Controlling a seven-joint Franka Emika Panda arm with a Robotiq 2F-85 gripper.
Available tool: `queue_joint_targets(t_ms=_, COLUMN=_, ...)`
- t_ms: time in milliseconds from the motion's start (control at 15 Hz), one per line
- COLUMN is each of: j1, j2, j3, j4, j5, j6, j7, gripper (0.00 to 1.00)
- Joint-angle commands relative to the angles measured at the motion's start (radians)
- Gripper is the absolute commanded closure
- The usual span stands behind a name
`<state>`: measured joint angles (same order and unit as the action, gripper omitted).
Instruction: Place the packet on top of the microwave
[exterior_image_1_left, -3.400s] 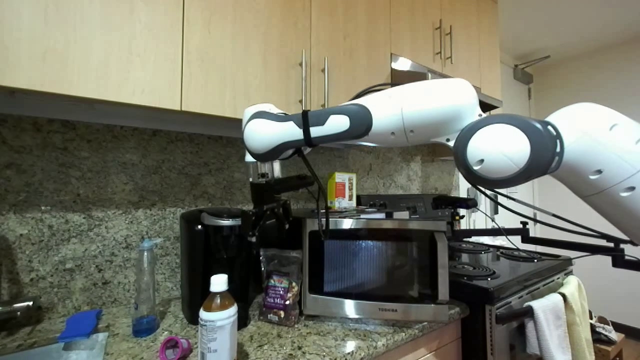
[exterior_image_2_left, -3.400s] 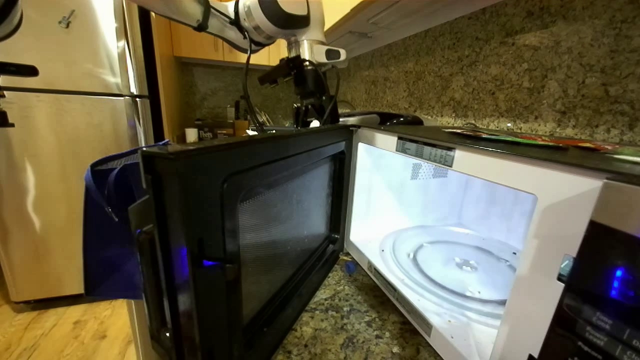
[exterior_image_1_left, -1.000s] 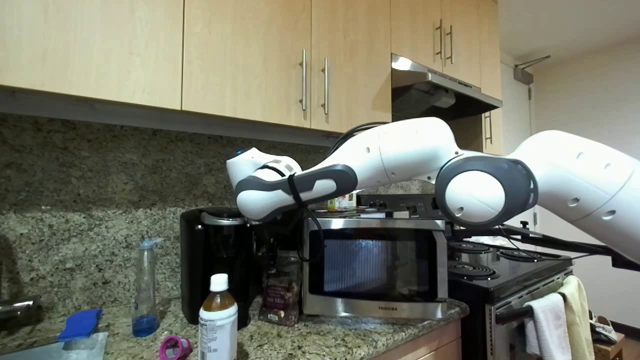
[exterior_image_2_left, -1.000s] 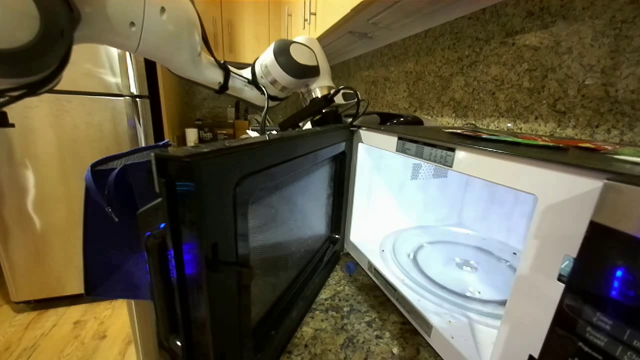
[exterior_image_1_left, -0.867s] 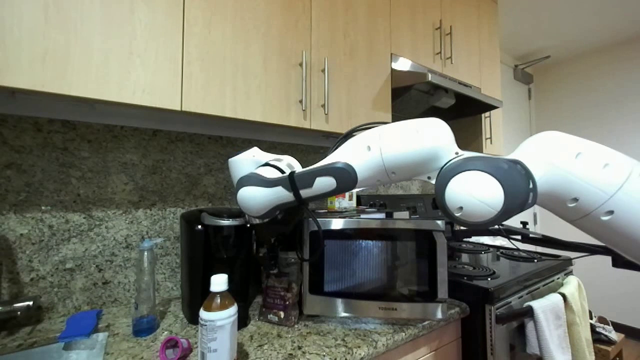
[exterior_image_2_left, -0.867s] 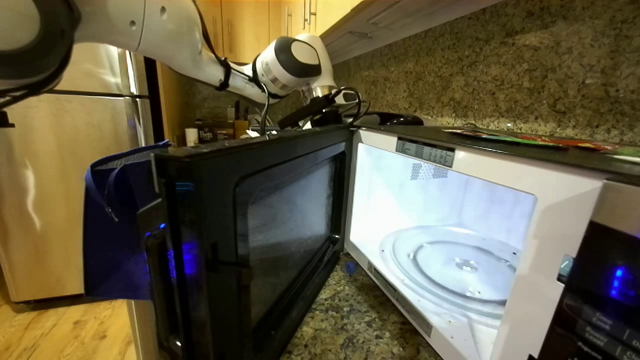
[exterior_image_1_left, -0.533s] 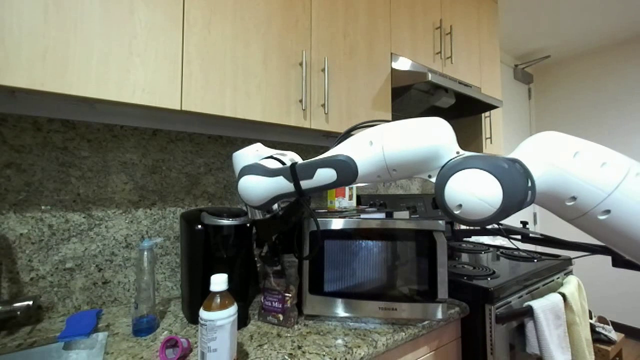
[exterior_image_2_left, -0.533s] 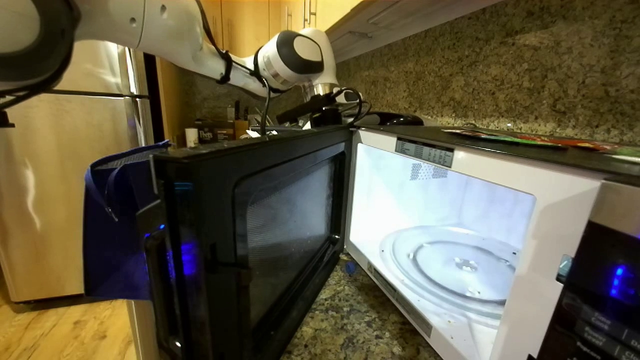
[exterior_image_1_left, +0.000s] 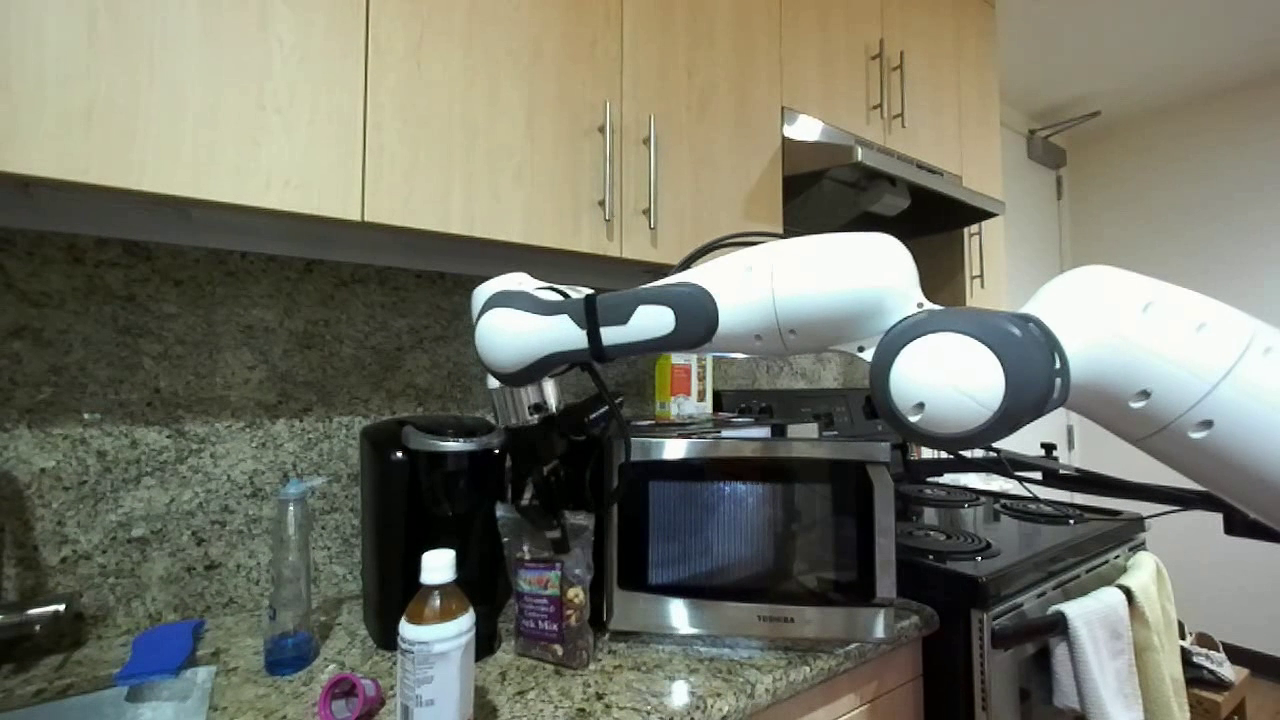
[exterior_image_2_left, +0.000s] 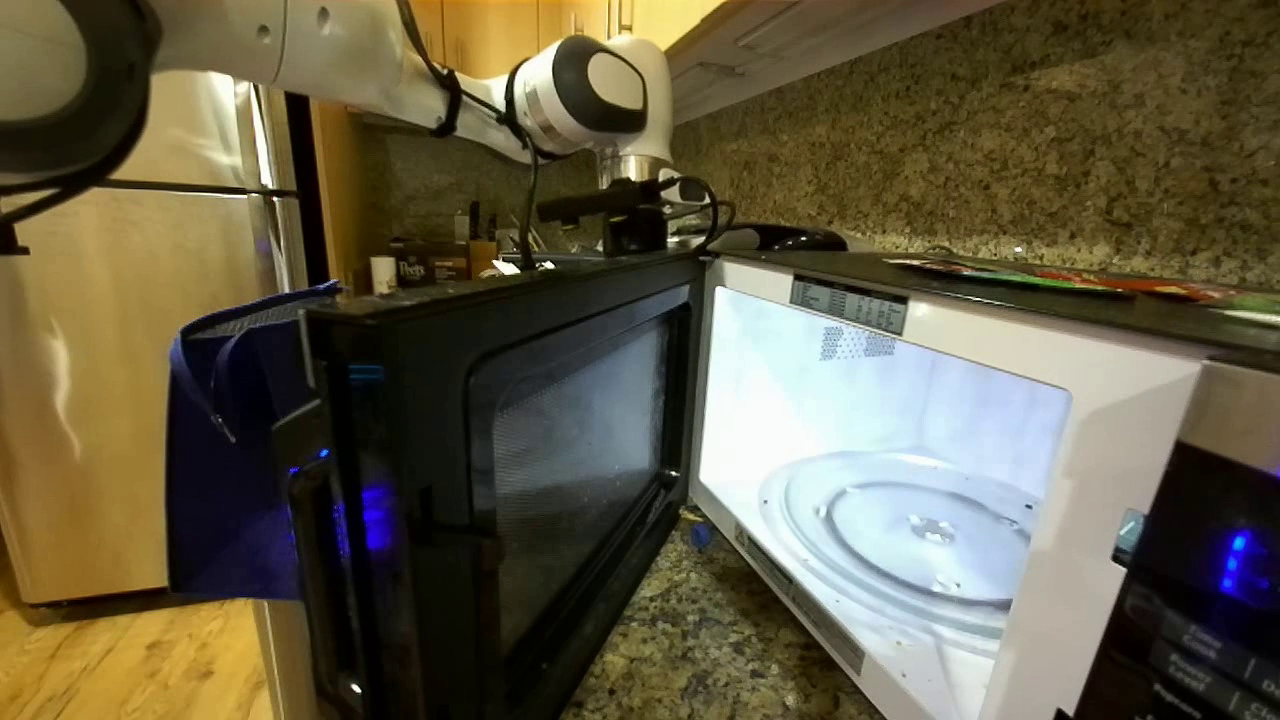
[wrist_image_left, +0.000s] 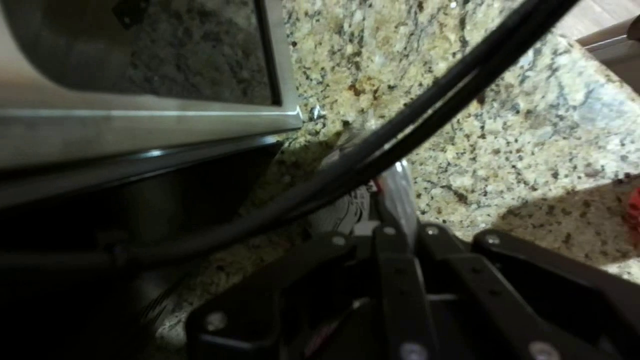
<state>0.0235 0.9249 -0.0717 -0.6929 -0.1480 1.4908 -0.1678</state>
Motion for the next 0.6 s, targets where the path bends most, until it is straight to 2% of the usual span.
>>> queue_joint_targets(t_ms=0, j1=-0.036, j2=0.001, j3=0.044, j4=0.091, j5=0.083, j6=-0.061, j7=-0.006, gripper=1.0)
queue_joint_targets(t_ms=533, j1=-0.082, j2=-0.089, j3=0.062, j4=0.223, j5=0.228, j6=-0.006, j7=0.117, gripper=1.0)
